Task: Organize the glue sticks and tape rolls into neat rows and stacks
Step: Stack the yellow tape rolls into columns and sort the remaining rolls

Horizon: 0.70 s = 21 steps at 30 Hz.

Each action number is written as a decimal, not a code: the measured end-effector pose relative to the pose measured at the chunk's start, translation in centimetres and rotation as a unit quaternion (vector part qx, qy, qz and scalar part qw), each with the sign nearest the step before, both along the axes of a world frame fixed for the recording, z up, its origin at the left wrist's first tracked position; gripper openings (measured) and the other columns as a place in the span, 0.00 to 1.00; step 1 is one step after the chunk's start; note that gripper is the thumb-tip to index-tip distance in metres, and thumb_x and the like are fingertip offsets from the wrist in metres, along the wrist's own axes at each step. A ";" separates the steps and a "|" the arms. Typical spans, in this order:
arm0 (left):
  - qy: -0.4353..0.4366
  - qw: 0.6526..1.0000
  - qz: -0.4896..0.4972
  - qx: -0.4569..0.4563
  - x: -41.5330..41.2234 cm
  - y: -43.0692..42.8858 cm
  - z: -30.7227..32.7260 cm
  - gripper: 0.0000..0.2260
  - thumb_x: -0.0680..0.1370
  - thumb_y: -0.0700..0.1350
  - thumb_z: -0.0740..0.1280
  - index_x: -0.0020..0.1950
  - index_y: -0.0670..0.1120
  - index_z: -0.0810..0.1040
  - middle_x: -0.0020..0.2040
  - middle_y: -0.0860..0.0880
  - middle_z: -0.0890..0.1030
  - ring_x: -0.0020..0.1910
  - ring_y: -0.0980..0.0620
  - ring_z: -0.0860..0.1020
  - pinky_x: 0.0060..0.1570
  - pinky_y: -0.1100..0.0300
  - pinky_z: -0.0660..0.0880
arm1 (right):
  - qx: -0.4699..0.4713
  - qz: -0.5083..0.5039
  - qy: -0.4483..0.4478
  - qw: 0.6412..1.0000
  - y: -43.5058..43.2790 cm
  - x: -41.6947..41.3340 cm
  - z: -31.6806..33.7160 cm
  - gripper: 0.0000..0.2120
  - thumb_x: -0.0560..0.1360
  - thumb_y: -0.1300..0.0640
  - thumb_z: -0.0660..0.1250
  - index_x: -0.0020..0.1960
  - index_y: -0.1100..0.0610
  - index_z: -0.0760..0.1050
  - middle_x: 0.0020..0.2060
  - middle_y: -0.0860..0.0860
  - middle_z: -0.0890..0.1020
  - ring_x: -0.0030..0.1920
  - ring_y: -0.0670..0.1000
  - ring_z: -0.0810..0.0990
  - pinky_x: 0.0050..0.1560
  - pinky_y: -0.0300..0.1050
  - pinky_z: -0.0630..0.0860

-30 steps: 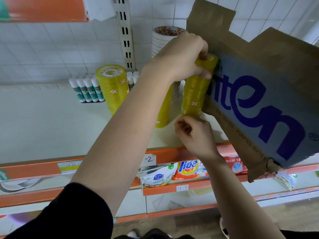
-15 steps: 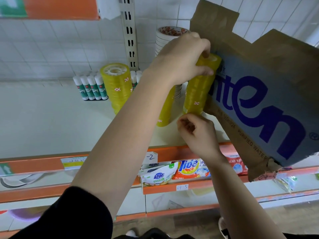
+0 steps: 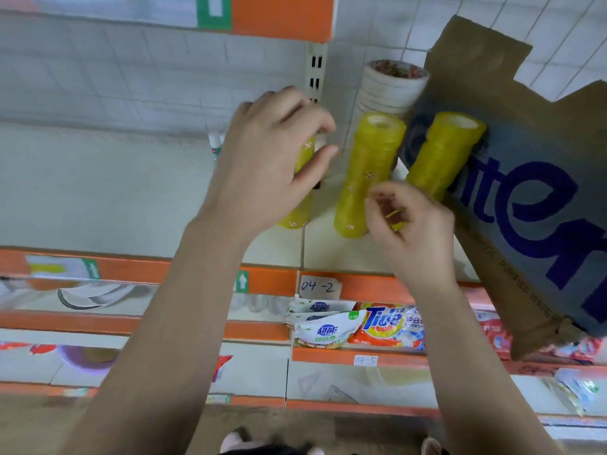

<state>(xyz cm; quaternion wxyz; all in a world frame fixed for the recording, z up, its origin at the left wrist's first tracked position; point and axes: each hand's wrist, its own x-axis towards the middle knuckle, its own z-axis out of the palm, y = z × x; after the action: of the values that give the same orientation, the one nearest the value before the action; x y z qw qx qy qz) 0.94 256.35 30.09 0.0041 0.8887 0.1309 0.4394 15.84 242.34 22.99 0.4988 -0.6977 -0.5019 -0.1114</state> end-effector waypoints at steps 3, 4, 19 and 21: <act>0.016 0.999 0.037 -0.017 -4.1 1.8 -1.5 0.08 0.77 0.48 0.65 0.50 0.45 0.80 0.46 0.45 0.79 0.46 0.42 0.79 0.46 0.46 0.72 | 0.019 0.004 -0.027 0.999 1.5 -2.1 1.2 0.05 0.76 0.57 0.67 0.50 0.55 0.80 0.40 0.49 0.82 0.37 0.49 0.80 0.40 0.49 0.79; 0.022 0.998 0.053 -0.023 -5.5 2.5 -2.0 0.08 0.77 0.48 0.65 0.49 0.45 0.80 0.45 0.46 0.79 0.45 0.43 0.79 0.47 0.46 0.72 | 0.025 0.007 -0.034 0.999 2.2 -3.1 1.6 0.05 0.76 0.57 0.67 0.49 0.56 0.80 0.41 0.49 0.82 0.37 0.49 0.80 0.40 0.48 0.78; 0.086 0.973 0.194 -0.085 -30.9 17.6 -7.8 0.07 0.76 0.49 0.62 0.46 0.47 0.77 0.40 0.52 0.77 0.36 0.48 0.77 0.46 0.51 0.69 | 0.013 0.098 0.033 0.995 21.7 -26.8 -0.5 0.06 0.74 0.57 0.67 0.49 0.56 0.80 0.41 0.50 0.81 0.38 0.47 0.80 0.40 0.46 0.79; 0.091 0.969 0.205 -0.100 -33.3 19.3 -8.3 0.07 0.76 0.49 0.62 0.46 0.48 0.77 0.41 0.52 0.77 0.37 0.48 0.78 0.47 0.50 0.70 | -0.001 0.110 0.039 0.993 23.9 -29.1 -1.0 0.06 0.74 0.57 0.67 0.49 0.55 0.80 0.42 0.48 0.81 0.38 0.46 0.79 0.40 0.45 0.79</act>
<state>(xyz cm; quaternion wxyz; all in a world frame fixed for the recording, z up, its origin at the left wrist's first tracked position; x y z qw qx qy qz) -32.38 275.64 21.75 -0.0093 0.8741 0.3536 0.3330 -13.26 266.24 21.95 0.5264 -0.6424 -0.5562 -0.0282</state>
